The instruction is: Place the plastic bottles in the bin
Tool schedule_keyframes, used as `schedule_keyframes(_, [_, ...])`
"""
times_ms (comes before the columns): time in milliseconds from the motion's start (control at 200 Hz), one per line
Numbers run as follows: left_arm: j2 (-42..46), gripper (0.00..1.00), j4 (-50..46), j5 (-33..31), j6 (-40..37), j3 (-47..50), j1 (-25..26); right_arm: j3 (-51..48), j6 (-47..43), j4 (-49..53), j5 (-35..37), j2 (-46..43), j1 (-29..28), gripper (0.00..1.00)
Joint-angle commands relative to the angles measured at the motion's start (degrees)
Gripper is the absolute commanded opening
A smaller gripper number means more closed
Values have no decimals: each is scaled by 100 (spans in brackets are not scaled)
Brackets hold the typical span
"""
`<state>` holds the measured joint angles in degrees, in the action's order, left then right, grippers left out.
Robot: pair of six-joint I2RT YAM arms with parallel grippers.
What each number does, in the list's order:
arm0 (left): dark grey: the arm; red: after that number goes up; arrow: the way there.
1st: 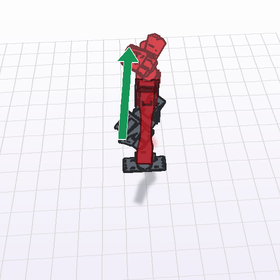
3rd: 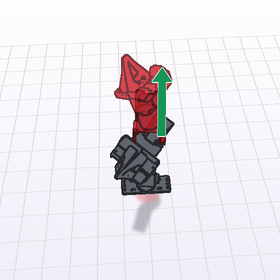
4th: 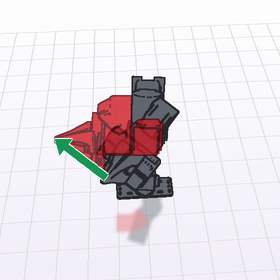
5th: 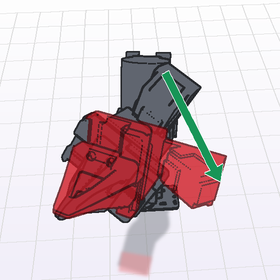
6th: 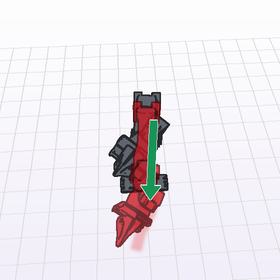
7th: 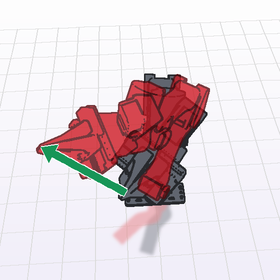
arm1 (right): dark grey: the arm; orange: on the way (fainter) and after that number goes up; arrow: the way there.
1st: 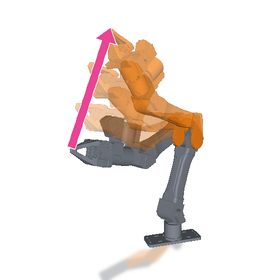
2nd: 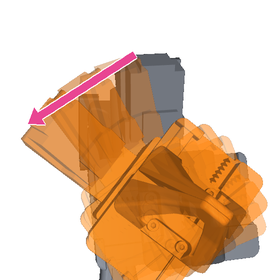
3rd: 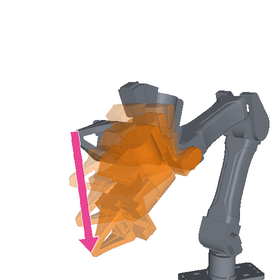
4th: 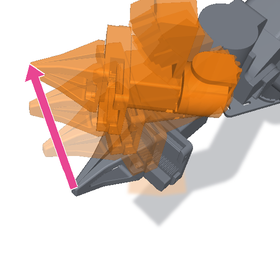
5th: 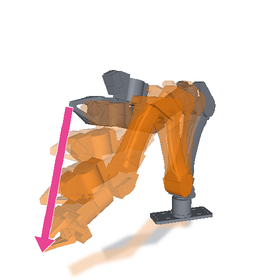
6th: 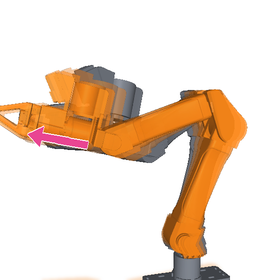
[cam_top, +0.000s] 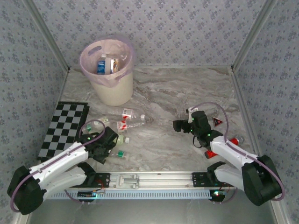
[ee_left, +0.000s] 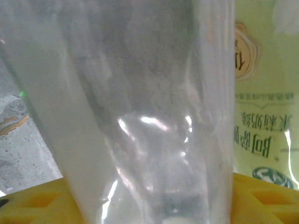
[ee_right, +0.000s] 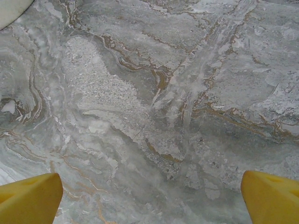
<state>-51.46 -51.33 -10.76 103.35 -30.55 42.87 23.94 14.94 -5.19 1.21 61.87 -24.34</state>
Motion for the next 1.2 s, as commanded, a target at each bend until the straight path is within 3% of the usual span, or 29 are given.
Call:
schedule_keyframes(0, [210, 65, -312, -264, -87, -505, 28, 75, -44, 28, 8, -79, 24, 100])
schedule_keyframes(170, [520, 63, -836, -950, -474, -1410, 28, 119, 13, -65, -71, 42, 1, 100])
schedule_keyframes(300, [543, 59, -1243, -1670, -1240, -2215, -104, 196, 0, -168, -129, 204, -21, 100])
schedule_keyframes(465, [286, 58, -1179, -1340, -1975, -2649, -466, 233, 18, -129, -141, 220, -104, 100])
schedule_keyframes(535, [242, 62, -1221, -1041, -1893, -2543, -472, 234, 2, -52, -111, 183, -121, 100])
schedule_keyframes(670, [481, 88, -1031, -488, -1444, -1780, -334, 216, -10, -36, -68, 193, -127, 100])
schedule_keyframes(750, [668, 97, -1173, -431, -1044, -1451, -145, 223, 9, -44, -95, 219, -134, 100])
schedule_keyframes(865, [950, 99, -1275, -483, -583, -1059, 143, 233, 9, -108, -77, 324, -152, 100])
schedule_keyframes(1194, [995, 99, -399, -176, -183, -430, 232, 374, -24, -125, -97, 631, -308, 100])
